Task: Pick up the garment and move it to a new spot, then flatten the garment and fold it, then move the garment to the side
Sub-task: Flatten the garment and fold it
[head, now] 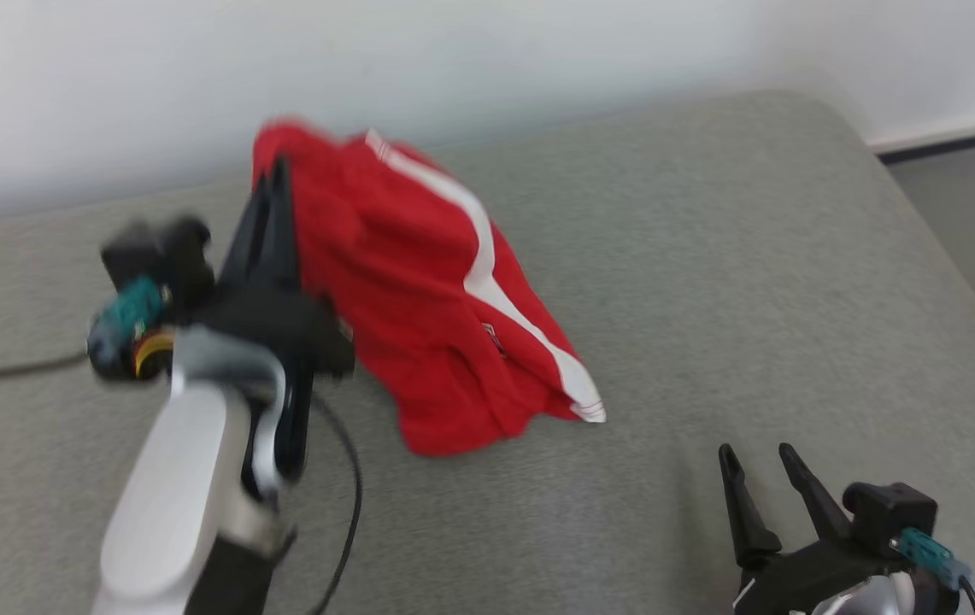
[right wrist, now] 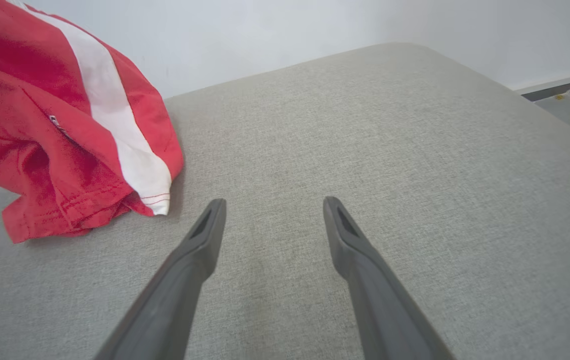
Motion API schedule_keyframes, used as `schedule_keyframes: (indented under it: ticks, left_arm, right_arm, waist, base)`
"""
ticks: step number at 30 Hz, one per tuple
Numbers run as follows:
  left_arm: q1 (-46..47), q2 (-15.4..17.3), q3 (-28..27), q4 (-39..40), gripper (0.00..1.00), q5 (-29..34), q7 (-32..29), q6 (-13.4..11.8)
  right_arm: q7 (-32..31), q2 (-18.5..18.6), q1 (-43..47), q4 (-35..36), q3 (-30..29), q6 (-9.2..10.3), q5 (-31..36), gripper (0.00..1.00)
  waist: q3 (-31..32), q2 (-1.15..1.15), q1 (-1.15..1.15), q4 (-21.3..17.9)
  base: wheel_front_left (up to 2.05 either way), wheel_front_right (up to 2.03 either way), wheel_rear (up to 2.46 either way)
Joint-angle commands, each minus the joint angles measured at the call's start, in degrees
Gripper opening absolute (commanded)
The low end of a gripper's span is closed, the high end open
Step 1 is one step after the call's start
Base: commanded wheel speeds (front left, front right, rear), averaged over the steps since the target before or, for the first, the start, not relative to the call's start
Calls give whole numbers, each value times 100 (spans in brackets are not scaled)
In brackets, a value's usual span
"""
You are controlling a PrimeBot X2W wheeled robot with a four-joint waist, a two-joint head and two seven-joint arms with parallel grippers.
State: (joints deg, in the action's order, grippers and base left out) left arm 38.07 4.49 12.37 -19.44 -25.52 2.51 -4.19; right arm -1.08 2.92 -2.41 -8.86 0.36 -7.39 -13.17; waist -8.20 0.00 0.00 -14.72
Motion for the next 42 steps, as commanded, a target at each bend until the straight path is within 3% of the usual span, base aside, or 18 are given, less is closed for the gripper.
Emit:
schedule_keyframes:
  ticks: [1,8,11,21,22,30,32,38,42]
  left_arm:
    - [-250,33,-12,56,0,-57,26,-23]
    - [-2169,265,-261,795,0,-183,160,-333]
    - [-2802,209,-217,980,0,-291,107,-379]
    - [-3877,144,-100,1201,3,-396,-70,-689]
    - [-3904,167,-99,1203,100,-390,-123,-726]
    - [-3977,755,-312,1430,100,93,-604,-1320]
    - [-3828,837,-353,1567,100,99,-667,-1355]
    - [-2967,1091,86,1404,100,37,-1280,-693]
    - [-2391,1119,232,992,100,-17,-1643,-486]
  right_arm:
    - [-19,-7,49,19,-33,-20,31,100]
    - [-130,0,122,177,-15,-20,19,100]
    - [-164,-2,123,196,-18,-20,30,100]
    - [-184,1,109,190,15,-20,22,100]
    - [-179,-3,113,186,8,-20,24,100]
    - [-145,-5,116,150,27,-20,-25,100]
    - [-137,-2,111,139,49,-20,-41,100]
    - [-131,-5,30,142,103,-20,-59,100]
    - [-133,-4,-24,149,143,-20,-47,100]
  waist:
    - [215,0,0,593]
    - [234,0,0,1287]
    - [236,0,0,1472]
    - [287,0,0,1544]
    - [290,0,0,1529]
    - [330,0,0,1365]
    - [329,0,0,1310]
    - [230,0,0,1150]
    - [159,0,0,1041]
  base:
    - [0,0,0]
    - [0,0,0]
    - [0,0,0]
    - [0,0,0]
    - [0,0,0]
    - [0,0,0]
    - [0,0,0]
    - [0,0,0]
    - [0,0,0]
